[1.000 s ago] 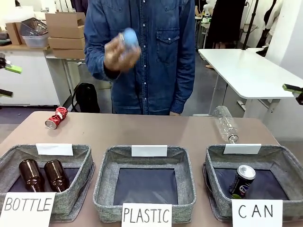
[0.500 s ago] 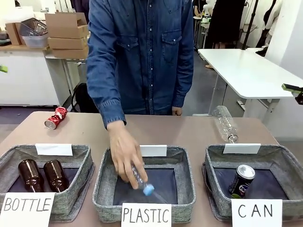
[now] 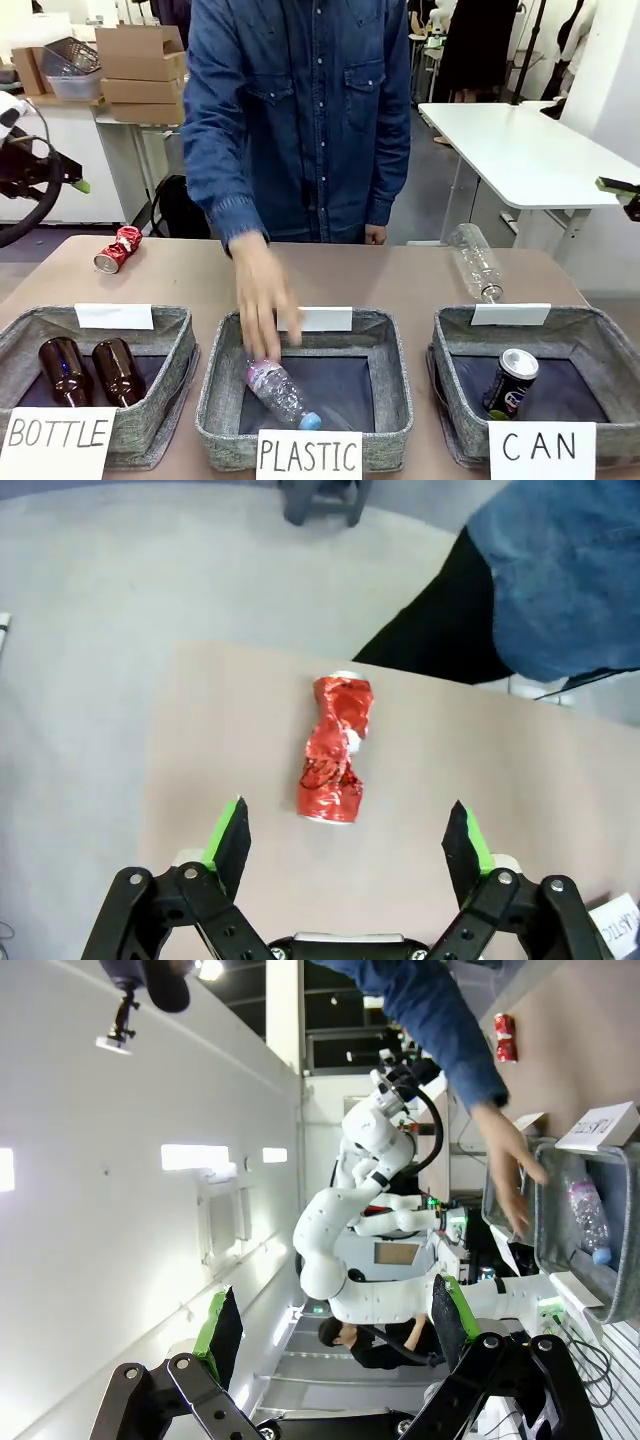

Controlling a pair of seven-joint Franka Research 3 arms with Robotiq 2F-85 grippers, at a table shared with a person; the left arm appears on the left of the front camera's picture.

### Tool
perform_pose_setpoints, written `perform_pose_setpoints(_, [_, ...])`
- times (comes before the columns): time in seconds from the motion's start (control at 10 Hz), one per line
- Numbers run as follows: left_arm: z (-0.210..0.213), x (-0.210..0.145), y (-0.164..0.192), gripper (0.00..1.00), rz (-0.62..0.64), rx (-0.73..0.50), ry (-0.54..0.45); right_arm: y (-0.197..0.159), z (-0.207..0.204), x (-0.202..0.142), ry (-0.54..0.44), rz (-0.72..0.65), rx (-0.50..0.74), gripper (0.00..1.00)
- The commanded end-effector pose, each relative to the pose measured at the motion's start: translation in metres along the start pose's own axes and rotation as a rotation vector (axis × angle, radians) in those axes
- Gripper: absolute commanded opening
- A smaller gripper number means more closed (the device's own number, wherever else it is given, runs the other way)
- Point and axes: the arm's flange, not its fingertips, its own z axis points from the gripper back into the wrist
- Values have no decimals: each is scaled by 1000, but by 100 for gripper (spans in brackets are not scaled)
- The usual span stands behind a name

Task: Sort the can waste into the basket.
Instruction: Pick up the can waste from the table and place it in the right Fabric basket.

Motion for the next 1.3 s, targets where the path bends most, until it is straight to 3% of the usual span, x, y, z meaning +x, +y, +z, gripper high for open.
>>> perform_pose_setpoints(0.0, [15,1,10,100,-4,23,-35,0,1,-2,0,7,-5,100])
perform_pose_setpoints(0.2, [8,2,6,100,6,10,-16,0,1,-2,0,7,-5,100])
perform_pose_setpoints(0.3, [-6,13,-5,100,-432,-120,130,0,1,-2,0,7,-5,100])
perform_pose_setpoints(0.4, [-23,26,-7,100,-563,-147,160,0,1,-2,0,7,-5,100])
perform_pose_setpoints(0.5, [-39,34,-7,100,-721,-260,235,0,1,-2,0,7,-5,100])
perform_pose_setpoints(0.6, [-54,41,-7,100,-836,-260,308,0,1,-2,0,7,-5,100])
perform_pose_setpoints(0.7, [-68,45,-10,100,-892,-244,359,0,1,-2,0,7,-5,100])
perform_pose_setpoints(0.8, [-84,48,-15,100,-947,-305,410,0,1,-2,0,7,-5,100])
perform_pose_setpoints(1.0, [-115,51,-21,100,-833,-262,479,0,1,-2,0,7,-5,100])
perform_pose_setpoints(1.2, [-141,54,-16,100,-702,-215,482,0,1,-2,0,7,-5,100])
